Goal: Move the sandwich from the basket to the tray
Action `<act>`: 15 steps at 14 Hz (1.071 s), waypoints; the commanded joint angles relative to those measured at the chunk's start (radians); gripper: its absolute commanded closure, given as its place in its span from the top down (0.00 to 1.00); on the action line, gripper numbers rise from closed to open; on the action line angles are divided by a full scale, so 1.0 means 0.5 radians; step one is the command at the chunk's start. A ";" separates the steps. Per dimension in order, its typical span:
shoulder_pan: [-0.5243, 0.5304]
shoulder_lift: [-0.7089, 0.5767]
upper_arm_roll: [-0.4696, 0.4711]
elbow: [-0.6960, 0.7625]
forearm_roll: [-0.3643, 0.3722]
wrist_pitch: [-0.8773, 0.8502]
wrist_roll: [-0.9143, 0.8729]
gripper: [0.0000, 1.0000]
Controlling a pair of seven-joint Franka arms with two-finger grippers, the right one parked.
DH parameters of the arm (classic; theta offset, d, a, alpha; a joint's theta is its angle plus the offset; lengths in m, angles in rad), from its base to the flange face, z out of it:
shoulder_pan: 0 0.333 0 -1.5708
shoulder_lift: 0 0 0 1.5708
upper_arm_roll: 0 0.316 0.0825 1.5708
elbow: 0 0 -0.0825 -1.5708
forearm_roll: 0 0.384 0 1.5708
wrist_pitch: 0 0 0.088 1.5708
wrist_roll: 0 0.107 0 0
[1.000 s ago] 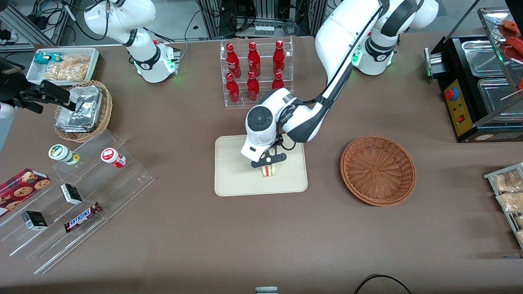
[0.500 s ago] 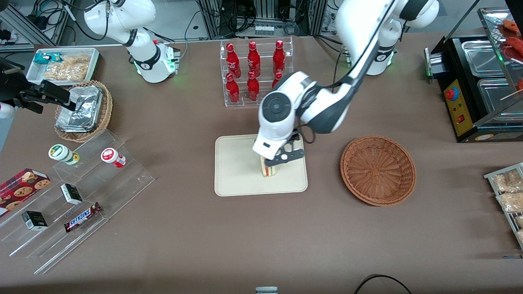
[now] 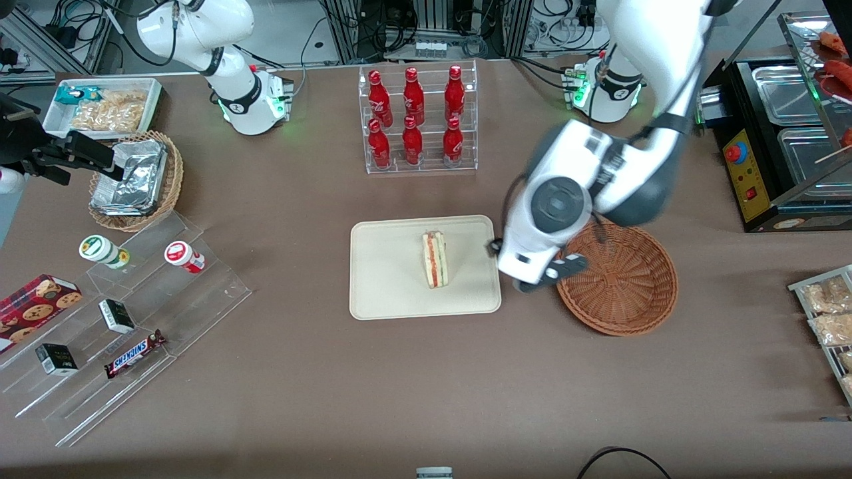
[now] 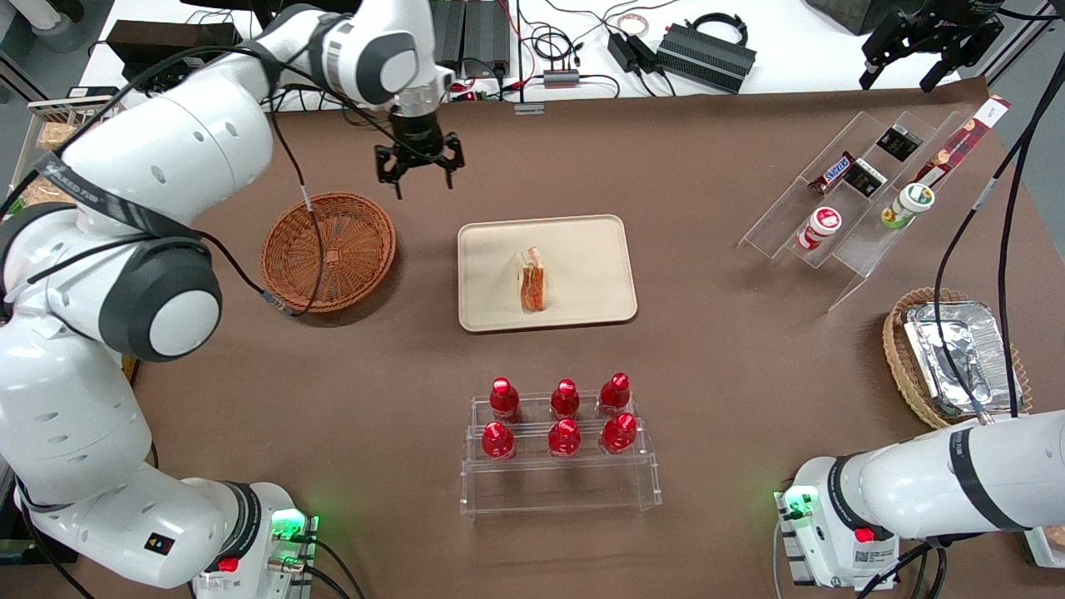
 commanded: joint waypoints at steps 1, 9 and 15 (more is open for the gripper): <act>0.245 -0.259 -0.019 -0.234 -0.040 -0.090 0.330 1.00; 0.509 -0.760 -0.004 -0.532 0.073 -0.351 0.956 1.00; 0.653 -0.935 0.110 -0.465 0.076 -0.578 1.416 1.00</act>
